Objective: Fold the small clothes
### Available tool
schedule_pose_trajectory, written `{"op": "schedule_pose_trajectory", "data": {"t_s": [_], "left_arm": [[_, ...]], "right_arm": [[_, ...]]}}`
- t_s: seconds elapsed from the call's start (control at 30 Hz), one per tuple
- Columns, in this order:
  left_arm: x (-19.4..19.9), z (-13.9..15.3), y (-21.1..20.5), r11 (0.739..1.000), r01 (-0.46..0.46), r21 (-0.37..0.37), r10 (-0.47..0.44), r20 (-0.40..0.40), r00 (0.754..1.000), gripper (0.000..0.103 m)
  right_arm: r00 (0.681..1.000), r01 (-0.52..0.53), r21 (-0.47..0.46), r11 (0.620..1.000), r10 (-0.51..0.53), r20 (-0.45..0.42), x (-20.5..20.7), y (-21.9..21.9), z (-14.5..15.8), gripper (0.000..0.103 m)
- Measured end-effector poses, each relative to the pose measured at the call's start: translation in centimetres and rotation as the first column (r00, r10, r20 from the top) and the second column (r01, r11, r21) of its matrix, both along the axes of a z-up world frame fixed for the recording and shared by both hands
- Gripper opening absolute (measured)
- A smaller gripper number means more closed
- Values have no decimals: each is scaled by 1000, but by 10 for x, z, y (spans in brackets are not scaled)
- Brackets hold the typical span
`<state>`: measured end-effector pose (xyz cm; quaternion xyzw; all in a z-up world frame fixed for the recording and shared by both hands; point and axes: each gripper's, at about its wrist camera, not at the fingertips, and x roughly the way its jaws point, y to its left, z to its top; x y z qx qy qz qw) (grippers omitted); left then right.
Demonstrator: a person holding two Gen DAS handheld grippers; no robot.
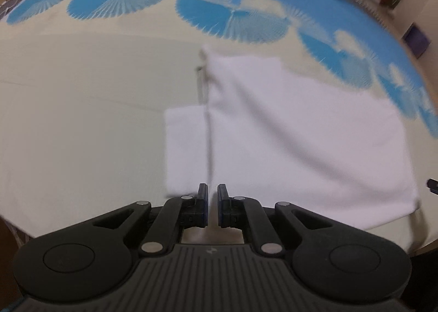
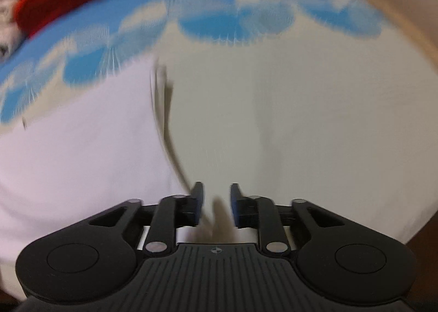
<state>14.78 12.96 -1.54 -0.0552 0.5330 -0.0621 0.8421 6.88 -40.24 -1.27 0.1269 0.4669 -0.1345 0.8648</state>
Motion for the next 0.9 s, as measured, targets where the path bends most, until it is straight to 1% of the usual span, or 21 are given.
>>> {"op": "schedule_pose_trajectory", "data": {"t_s": [0.07,0.13,0.2,0.23,0.27,0.3,0.37,0.4,0.43,0.47,0.5,0.53,0.57,0.6,0.63,0.73,0.77,0.8,0.87,0.9], "left_arm": [[1,-4,-5,1000,19,1,-19,-10,1000,7],[4,-14,-13,999,37,38,-35,-50,998,7],[8,-36,-15,992,41,120,-22,-155,988,7],[9,-44,-15,987,35,156,-4,-191,982,6],[9,-44,-16,985,28,171,5,-189,982,7],[9,-40,-17,984,25,175,5,-170,985,8],[7,-28,-18,987,17,157,1,-113,994,9],[4,-22,-19,990,20,138,-8,-87,996,11],[4,-21,-19,992,32,123,-23,-78,997,14],[5,-22,-22,991,44,124,-33,-86,996,21],[6,-29,-24,987,61,151,-43,-119,992,26],[7,-37,-25,978,78,192,-47,-159,986,28],[6,-43,-26,972,92,218,-51,-185,981,30],[5,-43,-26,968,100,229,-58,-184,981,32],[3,-40,-25,968,102,229,-65,-164,984,32],[-1,-20,-22,981,82,175,-71,-68,995,39],[-1,-16,-20,984,72,165,-65,-45,997,44],[-3,-14,-19,985,62,164,-58,-28,998,47],[-5,-11,-19,985,49,168,-49,-5,999,48],[-2,-10,-23,985,45,167,-46,3,999,48]], "right_arm": [[997,-65,11,998,65,47,0,7,4,29],[992,-124,24,992,123,42,2,14,0,30],[989,-144,19,989,144,-30,6,20,-14,33],[984,-144,7,990,144,-103,9,22,-26,36],[977,-134,0,991,132,-165,12,22,-37,36],[975,-115,0,993,113,-192,12,20,-42,38],[985,-89,-22,996,85,-148,12,19,-36,40],[991,-86,-57,995,79,-112,10,21,-30,41],[993,-87,-82,993,79,-92,8,23,-27,42],[992,-90,-84,992,81,-102,8,24,-29,42],[988,-91,-75,993,80,-135,9,22,-35,43],[980,-93,-65,994,79,-184,10,21,-43,43],[978,-88,-63,994,74,-195,11,21,-46,43],[981,-86,-78,993,71,-180,10,22,-41,43],[986,-87,-98,991,71,-153,7,25,-31,43],[996,-86,-130,988,83,-24,0,28,0,45],[996,-84,-132,988,88,28,-3,28,14,45],[992,-81,-131,988,92,84,-5,29,28,46],[976,-85,-125,988,107,187,-11,29,58,50],[965,-92,-127,988,120,231,-12,32,69,55]]}}
